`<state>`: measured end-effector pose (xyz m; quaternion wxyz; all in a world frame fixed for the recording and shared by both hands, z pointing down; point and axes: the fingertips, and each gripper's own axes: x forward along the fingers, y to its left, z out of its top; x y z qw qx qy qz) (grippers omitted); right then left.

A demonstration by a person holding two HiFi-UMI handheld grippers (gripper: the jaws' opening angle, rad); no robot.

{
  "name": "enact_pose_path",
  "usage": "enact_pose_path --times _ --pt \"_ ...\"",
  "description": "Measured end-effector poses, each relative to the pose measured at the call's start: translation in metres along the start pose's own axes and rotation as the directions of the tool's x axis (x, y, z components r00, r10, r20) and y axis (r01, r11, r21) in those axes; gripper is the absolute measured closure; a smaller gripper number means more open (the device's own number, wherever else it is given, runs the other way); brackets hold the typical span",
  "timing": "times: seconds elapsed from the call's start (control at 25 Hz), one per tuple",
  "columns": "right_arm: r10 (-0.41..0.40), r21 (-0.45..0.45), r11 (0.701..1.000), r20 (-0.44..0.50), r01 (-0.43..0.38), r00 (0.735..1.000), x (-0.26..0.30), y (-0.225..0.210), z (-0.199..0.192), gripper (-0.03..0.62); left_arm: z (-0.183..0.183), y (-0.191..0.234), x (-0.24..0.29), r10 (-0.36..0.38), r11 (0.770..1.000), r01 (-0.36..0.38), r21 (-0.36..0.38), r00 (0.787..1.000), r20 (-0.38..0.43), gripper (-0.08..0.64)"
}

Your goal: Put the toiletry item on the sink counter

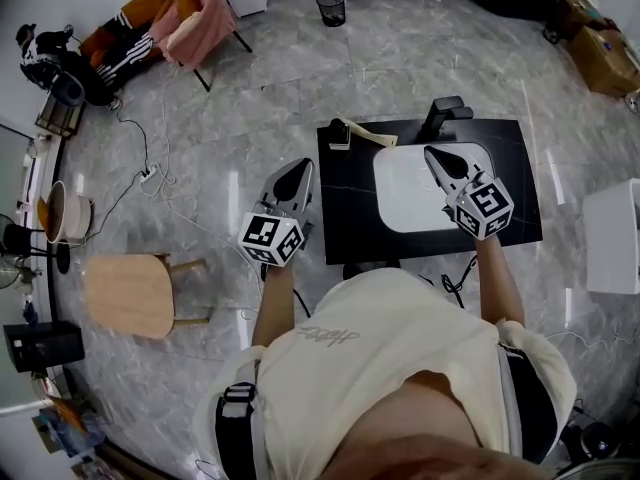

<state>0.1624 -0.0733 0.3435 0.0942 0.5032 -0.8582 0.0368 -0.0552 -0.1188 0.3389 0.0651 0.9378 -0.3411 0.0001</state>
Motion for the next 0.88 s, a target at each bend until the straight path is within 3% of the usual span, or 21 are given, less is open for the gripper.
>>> enact_pose_path --times 0.88 --pt "0.018 0.013 1.000 -0.054 -0.017 0.998 0.015 0.002 -0.029 0.598 -0.028 0.009 -0.003 0.018 0.999 -0.019 -0.035 0.999 -0.028 0.558"
